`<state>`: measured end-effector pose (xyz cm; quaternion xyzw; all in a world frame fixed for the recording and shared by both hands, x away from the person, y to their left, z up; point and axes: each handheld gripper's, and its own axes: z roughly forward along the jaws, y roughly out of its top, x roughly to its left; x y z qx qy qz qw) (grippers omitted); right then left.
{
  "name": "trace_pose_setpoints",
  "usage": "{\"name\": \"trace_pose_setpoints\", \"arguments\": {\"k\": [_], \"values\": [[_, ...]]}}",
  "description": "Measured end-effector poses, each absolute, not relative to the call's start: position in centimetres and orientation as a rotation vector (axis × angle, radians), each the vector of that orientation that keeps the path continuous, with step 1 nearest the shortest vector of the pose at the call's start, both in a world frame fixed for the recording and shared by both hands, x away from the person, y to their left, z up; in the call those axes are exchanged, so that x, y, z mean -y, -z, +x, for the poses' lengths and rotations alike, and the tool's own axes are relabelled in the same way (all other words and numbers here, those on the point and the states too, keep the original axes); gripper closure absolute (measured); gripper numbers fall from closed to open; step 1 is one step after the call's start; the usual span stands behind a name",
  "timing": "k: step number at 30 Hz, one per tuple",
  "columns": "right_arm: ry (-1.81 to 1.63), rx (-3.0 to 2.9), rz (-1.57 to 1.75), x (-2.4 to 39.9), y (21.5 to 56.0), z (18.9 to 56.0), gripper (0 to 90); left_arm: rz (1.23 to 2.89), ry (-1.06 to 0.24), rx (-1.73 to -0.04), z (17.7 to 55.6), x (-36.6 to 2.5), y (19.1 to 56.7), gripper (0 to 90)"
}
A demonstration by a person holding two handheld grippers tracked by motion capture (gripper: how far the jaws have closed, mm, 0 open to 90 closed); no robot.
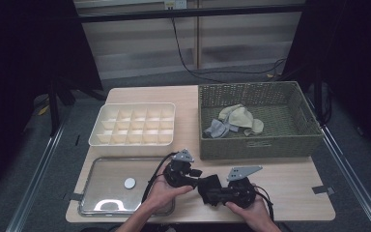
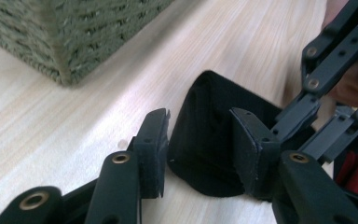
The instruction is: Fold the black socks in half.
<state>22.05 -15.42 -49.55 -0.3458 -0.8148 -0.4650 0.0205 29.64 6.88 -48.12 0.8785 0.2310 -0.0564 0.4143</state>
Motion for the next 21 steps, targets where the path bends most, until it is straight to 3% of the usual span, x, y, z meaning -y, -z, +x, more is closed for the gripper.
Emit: {"name": "trace_pose_setpoints", "arguments": {"k": [13,21], "values": [[1.406,2.581,-1.164,16.9,48.9,21.5,68.8,2.241,0.205,-0.600,29.1,-6.9,48.6,50.2],[1.388,2.580,-1.217,17.8,48.7,20.7,68.8,2.252,0.206,-0.572,28.5,-6.6,48.8,43.0]]}}
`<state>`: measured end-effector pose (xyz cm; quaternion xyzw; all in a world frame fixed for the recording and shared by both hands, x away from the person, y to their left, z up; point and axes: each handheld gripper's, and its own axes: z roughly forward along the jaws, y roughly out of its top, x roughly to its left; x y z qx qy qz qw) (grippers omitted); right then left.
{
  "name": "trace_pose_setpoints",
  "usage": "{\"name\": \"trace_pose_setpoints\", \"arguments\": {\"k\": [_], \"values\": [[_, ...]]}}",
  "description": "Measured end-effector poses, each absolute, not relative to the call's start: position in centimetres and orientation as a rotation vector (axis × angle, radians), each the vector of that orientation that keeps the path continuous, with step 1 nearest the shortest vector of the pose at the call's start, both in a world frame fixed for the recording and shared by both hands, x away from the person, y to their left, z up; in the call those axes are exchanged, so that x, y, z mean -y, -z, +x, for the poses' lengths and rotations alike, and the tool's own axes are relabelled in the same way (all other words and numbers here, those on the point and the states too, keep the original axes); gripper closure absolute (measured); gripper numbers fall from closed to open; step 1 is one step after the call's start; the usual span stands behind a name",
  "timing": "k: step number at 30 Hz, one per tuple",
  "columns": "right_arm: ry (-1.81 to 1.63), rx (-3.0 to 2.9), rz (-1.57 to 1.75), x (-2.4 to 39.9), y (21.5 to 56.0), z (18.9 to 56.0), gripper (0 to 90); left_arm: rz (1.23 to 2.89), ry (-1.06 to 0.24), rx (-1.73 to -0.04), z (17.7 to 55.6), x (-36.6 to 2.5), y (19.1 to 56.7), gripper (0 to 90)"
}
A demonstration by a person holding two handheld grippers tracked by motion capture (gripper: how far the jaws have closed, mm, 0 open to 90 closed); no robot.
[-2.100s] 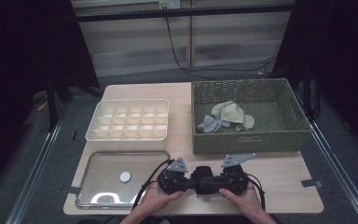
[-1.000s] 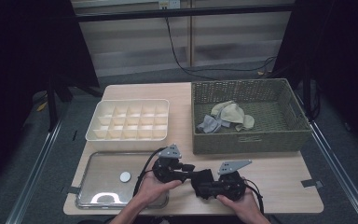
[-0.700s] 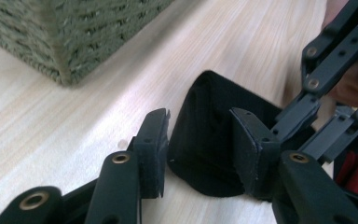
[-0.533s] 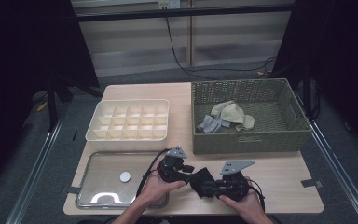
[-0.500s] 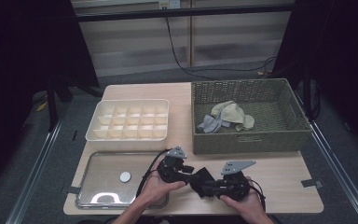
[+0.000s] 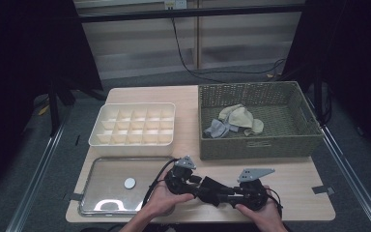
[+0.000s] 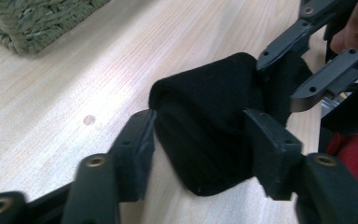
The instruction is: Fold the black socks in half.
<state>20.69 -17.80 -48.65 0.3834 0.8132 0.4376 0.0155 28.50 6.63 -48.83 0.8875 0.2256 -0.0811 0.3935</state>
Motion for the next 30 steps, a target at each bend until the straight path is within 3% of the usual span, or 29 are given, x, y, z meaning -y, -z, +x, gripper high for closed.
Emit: {"name": "trace_pose_setpoints", "arguments": {"k": [11,19,25,30], "values": [[-1.342,-2.579,1.215,17.7,49.4,20.4,73.6,2.247,0.293,-0.589,28.9,-6.4,49.6,32.9],[-1.343,-2.584,1.209,17.7,49.6,20.3,74.0,2.218,0.347,-0.550,28.7,-5.9,49.9,34.4],[-1.361,-2.582,1.207,17.8,49.7,20.5,74.1,2.215,0.416,-0.540,28.9,-5.9,50.0,42.3],[-1.360,-2.580,1.203,17.8,49.7,20.6,74.0,2.210,0.432,-0.518,28.7,-5.9,49.7,57.3]]}}
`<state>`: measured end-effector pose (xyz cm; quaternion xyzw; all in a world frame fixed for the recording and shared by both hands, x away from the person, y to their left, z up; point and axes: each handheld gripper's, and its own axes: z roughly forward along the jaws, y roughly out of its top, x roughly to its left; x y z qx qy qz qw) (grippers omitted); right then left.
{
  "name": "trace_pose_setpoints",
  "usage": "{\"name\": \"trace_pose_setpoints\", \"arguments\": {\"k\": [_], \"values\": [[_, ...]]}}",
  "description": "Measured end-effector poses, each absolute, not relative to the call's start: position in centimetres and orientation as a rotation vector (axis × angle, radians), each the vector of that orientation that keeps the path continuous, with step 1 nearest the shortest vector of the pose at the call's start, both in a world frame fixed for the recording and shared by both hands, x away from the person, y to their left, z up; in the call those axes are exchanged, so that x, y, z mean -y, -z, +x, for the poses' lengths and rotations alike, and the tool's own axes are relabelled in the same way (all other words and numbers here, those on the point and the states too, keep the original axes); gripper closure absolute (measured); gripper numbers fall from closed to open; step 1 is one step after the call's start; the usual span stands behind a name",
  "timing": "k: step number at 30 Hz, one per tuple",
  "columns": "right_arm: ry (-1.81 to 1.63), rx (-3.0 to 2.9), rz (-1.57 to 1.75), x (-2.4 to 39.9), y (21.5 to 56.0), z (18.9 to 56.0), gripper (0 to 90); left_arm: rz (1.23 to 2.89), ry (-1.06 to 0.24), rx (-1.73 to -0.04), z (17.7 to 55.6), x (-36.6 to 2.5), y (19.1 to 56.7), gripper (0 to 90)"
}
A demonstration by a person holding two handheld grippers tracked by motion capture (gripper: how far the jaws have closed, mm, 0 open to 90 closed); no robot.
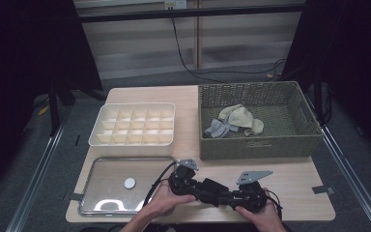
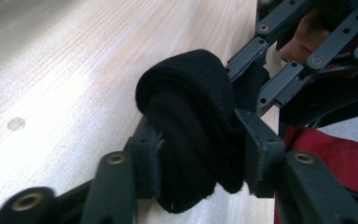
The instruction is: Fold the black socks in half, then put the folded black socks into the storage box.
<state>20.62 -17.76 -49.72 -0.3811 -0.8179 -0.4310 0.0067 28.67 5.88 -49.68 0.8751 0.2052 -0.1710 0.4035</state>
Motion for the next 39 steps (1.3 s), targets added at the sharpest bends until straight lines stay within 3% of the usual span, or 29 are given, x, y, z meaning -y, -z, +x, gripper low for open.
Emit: {"name": "trace_pose_setpoints", "arguments": {"k": [8,27,39], "values": [[1.385,2.551,-1.188,17.6,49.4,21.2,68.5,2.184,0.420,-0.553,29.2,-6.5,49.3,63.9],[1.478,2.514,-1.258,19.3,48.6,21.5,46.7,2.187,0.342,-0.589,29.6,-8.3,47.8,64.5],[1.495,2.510,-1.278,19.8,48.3,21.7,43.5,2.195,0.303,-0.614,30.0,-10.3,46.8,64.5]]}}
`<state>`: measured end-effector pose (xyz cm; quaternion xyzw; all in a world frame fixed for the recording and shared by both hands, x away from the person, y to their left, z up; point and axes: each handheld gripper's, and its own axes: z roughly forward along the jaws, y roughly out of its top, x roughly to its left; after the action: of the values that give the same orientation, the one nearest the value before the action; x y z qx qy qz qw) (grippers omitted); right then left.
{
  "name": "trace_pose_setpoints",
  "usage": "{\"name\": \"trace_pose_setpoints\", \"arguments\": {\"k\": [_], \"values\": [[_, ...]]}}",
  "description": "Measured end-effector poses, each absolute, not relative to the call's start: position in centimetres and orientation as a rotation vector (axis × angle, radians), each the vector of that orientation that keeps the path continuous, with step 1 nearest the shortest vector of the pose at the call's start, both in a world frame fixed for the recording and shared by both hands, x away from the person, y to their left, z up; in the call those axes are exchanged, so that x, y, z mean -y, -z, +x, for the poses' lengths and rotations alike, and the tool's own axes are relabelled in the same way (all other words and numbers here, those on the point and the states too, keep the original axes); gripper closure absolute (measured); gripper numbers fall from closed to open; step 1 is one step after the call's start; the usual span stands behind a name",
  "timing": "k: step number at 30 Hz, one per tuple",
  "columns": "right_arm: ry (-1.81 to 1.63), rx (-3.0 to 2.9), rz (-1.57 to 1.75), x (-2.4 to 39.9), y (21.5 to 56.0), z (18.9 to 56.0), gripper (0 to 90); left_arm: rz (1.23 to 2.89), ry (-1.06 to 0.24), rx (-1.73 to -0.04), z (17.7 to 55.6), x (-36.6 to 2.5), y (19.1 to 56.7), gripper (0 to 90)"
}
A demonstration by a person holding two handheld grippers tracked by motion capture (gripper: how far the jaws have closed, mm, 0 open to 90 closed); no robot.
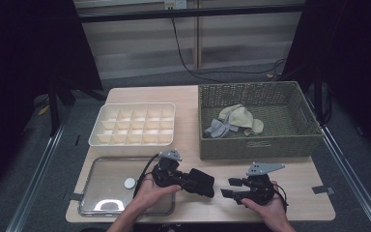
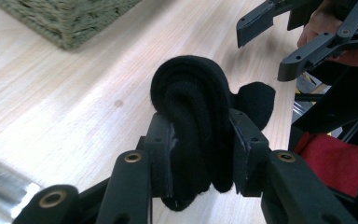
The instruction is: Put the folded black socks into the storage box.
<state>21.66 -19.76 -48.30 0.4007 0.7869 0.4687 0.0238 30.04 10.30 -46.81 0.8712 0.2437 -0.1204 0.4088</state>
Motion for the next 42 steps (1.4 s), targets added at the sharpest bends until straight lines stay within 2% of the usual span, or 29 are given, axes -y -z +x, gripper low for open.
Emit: {"name": "trace_pose_setpoints", "arguments": {"k": [13,25,42], "values": [[-1.473,-2.389,1.251,20.4,47.8,21.4,38.9,2.187,0.271,-0.598,30.8,-12.5,44.5,64.5],[-1.521,-2.354,1.241,21.1,47.3,21.3,30.9,2.205,0.173,-0.610,31.6,-14.4,41.8,64.5],[-1.511,-2.345,1.264,21.5,47.0,21.4,26.9,2.236,0.094,-0.656,33.3,-16.8,38.7,64.5]]}}
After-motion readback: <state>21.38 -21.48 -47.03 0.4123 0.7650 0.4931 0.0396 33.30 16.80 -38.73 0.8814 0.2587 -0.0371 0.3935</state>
